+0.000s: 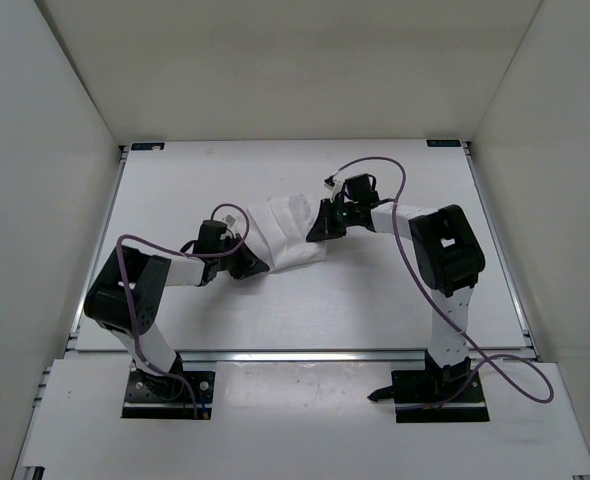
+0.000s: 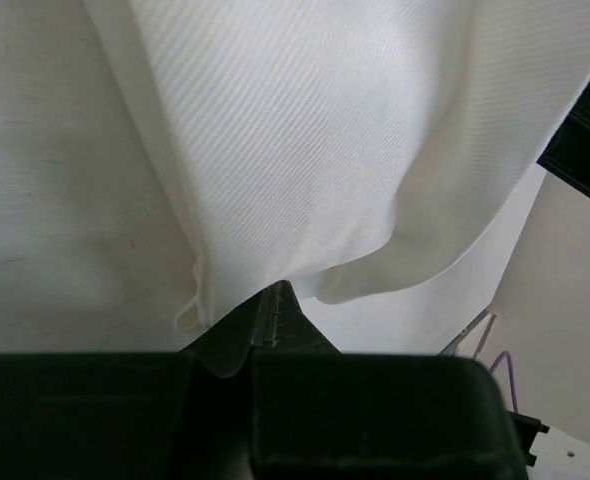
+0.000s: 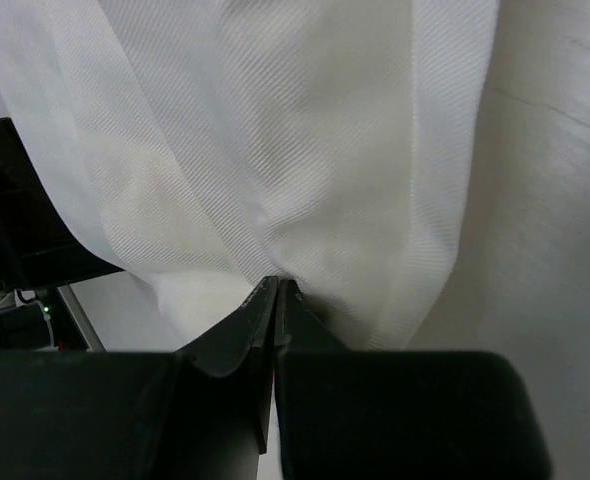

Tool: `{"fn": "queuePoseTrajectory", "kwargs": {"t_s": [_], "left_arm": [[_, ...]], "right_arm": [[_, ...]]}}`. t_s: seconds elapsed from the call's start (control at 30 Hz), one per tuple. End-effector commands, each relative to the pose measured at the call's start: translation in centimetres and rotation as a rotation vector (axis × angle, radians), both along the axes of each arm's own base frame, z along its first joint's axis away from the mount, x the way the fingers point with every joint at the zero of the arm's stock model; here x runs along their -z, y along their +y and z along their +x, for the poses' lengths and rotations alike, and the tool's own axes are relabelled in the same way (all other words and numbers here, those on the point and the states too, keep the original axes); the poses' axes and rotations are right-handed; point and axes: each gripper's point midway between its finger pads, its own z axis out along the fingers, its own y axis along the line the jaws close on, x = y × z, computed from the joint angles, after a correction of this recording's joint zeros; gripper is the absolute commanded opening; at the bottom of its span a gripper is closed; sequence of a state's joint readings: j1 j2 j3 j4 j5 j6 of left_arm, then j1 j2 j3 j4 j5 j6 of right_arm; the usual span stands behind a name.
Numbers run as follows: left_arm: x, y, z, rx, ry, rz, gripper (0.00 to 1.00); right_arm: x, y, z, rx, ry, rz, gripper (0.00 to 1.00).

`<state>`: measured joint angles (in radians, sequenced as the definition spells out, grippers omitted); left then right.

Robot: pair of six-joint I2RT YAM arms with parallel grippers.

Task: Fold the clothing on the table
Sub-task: Fold the skirt

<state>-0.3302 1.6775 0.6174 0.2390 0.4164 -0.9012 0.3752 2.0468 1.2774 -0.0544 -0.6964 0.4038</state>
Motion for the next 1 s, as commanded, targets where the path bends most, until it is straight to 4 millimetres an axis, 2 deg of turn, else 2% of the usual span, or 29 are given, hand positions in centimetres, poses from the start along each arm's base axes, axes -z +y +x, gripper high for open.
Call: {"fn": "queuePoseTrajectory", "kwargs": {"t_s": [0.0, 0.07, 0.1, 0.17, 0.2, 0.23, 0.27, 0.3, 0.33, 0.37, 0.4, 0.43, 0.47, 0.5, 0.53, 0.6, 0.63, 0.7, 0.73, 0.8, 0.83, 0.97], "left_arm": [[-0.4, 0.6, -0.6, 0.039, 0.007, -0.015, 0.0], [-3.4, 0.5, -0.3, 0.042, -0.065, -0.049, 0.0], [-4.0, 1.0, 0.1, 0.029, -0.079, -0.036, 0.0], [-8.4, 1.7, 0.6, 0.032, -0.207, -0.029, 0.06], [-10.8, 2.6, 1.3, 0.02, -0.278, -0.021, 0.14], [-12.2, 3.4, 1.7, -0.005, -0.307, -0.023, 0.2], [-14.2, 4.3, 1.9, -0.007, -0.376, -0.004, 0.39], [-17.0, 5.3, 2.9, -0.038, -0.454, 0.006, 0.54], [-17.6, 6.7, 3.3, -0.06, -0.465, 0.078, 0.62], [-18.5, 7.8, 3.7, -0.063, -0.495, 0.182, 0.76], [-18.8, 8.4, 3.7, -0.043, -0.524, 0.255, 0.87], [-18.8, 9.2, 3.9, -0.063, -0.515, 0.326, 0.93], [-18.4, 9.7, 3.6, -0.035, -0.51, 0.387, 0.99], [-18.9, 10.2, 3.7, -0.023, -0.528, 0.427, 0.99], [-19.3, 10.6, 3.6, -0.039, -0.532, 0.445, 0.99], [-19.0, 11.6, 3.0, -0.051, -0.526, 0.476, 0.98], [-18.9, 12.5, 2.7, -0.08, -0.525, 0.505, 0.99], [-18.3, 13.8, 1.9, -0.099, -0.505, 0.559, 0.99], [-18.5, 14.0, 1.5, -0.103, -0.515, 0.576, 0.98], [-17.3, 14.4, 0.7, -0.103, -0.484, 0.603, 0.98], [-17.6, 14.3, 0.4, -0.096, -0.491, 0.593, 0.99], [-15.5, 14.0, -0.5, -0.069, -0.438, 0.553, 0.99]], "right_arm": [[-1.9, -0.8, 1.1, 0.023, -0.068, 0.012, 0.0], [-4.2, -1.4, 1.7, 0.039, -0.108, 0.023, 0.0], [-4.8, -1.7, 2.1, 0.049, -0.12, 0.024, 0.0], [-8.8, -2.5, 3.2, 0.087, -0.184, 0.056, 0.01], [-10.0, -2.6, 3.3, 0.091, -0.194, 0.069, 0.04], [-11.6, -3.5, 3.4, 0.111, -0.203, 0.08, 0.14], [-13.7, -4.4, 3.9, 0.127, -0.232, 0.102, 0.25], [-14.5, -4.9, 4.1, 0.137, -0.246, 0.097, 0.3], [-15.6, -5.9, 4.0, 0.165, -0.254, 0.086, 0.42], [-16.2, -7.3, 4.5, 0.209, -0.294, 0.015, 0.54], [-16.6, -8.0, 3.9, 0.201, -0.317, -0.049, 0.67], [-16.7, -9.3, 4.7, 0.254, -0.36, -0.129, 0.75], [-16.8, -10.0, 4.0, 0.251, -0.387, -0.196, 0.86], [-16.7, -11.2, 3.7, 0.276, -0.401, -0.274, 0.94], [-16.5, -11.9, 3.6, 0.275, -0.416, -0.304, 0.98], [-15.9, -13.4, 2.4, 0.288, -0.389, -0.318, 1.0], [-14.5, -13.7, 1.5, 0.289, -0.347, -0.325, 0.99], [-14.5, -15.5, 0.5, 0.322, -0.345, -0.334, 0.99], [-13.5, -16.2, 0.0, 0.333, -0.336, -0.374, 0.99], [-12.4, -17.2, -1.8, 0.348, -0.318, -0.443, 0.99], [-11.4, -17.6, -2.4, 0.345, -0.309, -0.48, 0.99], [-10.1, -18.2, -4.7, 0.349, -0.297, -0.473, 0.99]]}}
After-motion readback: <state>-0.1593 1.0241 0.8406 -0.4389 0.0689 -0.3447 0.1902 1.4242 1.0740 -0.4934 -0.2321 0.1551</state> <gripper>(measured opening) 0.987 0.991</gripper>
